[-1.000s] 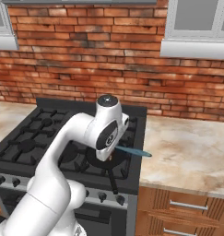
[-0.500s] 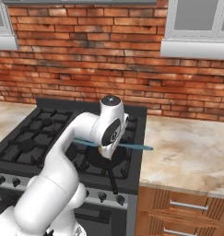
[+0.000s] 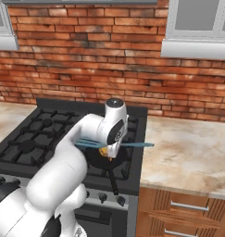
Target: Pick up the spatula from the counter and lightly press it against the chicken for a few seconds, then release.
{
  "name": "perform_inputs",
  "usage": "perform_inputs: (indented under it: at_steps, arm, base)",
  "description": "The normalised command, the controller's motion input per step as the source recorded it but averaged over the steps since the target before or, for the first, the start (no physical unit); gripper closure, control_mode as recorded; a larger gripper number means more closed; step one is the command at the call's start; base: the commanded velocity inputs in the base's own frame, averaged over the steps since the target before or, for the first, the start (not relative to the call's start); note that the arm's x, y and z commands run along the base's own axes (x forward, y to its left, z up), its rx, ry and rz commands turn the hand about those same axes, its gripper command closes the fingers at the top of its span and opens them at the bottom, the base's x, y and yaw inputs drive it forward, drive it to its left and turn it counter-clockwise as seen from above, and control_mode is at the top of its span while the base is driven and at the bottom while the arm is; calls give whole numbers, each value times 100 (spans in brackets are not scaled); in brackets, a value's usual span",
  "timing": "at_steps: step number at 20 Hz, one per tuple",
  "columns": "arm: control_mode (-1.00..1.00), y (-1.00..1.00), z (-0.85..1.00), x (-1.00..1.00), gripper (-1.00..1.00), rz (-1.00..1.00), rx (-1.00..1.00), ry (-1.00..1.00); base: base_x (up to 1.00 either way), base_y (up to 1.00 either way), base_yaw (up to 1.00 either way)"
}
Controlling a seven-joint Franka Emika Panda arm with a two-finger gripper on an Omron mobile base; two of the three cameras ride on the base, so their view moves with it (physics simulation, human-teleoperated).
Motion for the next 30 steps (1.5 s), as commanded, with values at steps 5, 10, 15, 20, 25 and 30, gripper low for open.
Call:
perform_inputs:
  at_steps: [5,10,15,20,25,30]
  arm:
    - [-100,-7,-23,40,100,11,0,0]
    - [-100,-9,-19,37,100,10,0,0]
    - [-100,-1,-8,32,100,8,0,0]
    - [-100,-2,-6,10,100,6,-1,0]
    - [-100,-7,-12,0,100,4,-5,0]
    - [-100,-1,-19,3,100,4,-5,1]
  base:
    - [0,0,0]
    - [0,0,0]
    - [0,0,0]
    - [0,0,0]
    - [0,0,0]
    - [0,0,0]
